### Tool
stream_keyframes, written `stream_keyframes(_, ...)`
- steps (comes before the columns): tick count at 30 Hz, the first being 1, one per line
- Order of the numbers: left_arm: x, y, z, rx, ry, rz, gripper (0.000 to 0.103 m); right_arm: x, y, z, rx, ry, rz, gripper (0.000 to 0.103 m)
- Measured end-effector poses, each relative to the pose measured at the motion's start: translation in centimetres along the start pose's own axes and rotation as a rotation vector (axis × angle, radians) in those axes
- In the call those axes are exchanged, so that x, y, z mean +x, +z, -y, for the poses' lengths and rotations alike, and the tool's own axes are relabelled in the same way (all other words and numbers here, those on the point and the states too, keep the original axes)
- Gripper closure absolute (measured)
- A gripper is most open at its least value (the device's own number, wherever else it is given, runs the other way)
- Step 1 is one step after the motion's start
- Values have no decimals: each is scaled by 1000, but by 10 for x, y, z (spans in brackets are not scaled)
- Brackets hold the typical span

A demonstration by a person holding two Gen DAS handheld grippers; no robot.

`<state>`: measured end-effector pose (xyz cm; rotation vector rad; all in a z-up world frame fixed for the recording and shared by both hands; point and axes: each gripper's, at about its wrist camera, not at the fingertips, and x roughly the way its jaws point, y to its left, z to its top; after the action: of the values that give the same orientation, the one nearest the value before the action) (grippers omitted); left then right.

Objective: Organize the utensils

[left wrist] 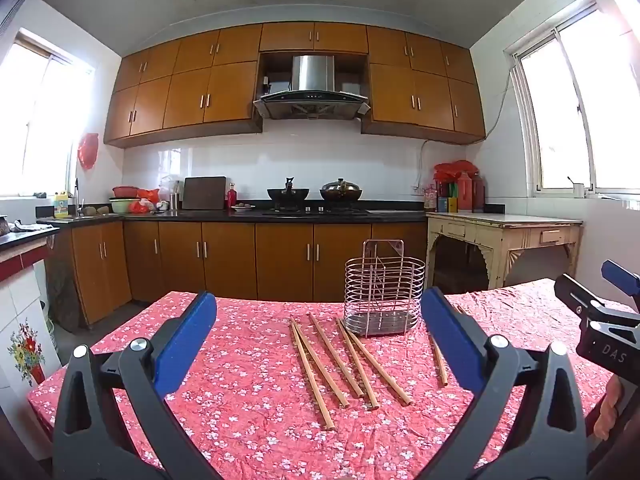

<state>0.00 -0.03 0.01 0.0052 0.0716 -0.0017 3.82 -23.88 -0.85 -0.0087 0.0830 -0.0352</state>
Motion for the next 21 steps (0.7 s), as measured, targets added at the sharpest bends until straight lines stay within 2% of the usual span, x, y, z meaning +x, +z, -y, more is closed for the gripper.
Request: stream_keyframes(21,-2,0,-1,-13,-4,-9,2,4,-5,-1,3,0,-8,4)
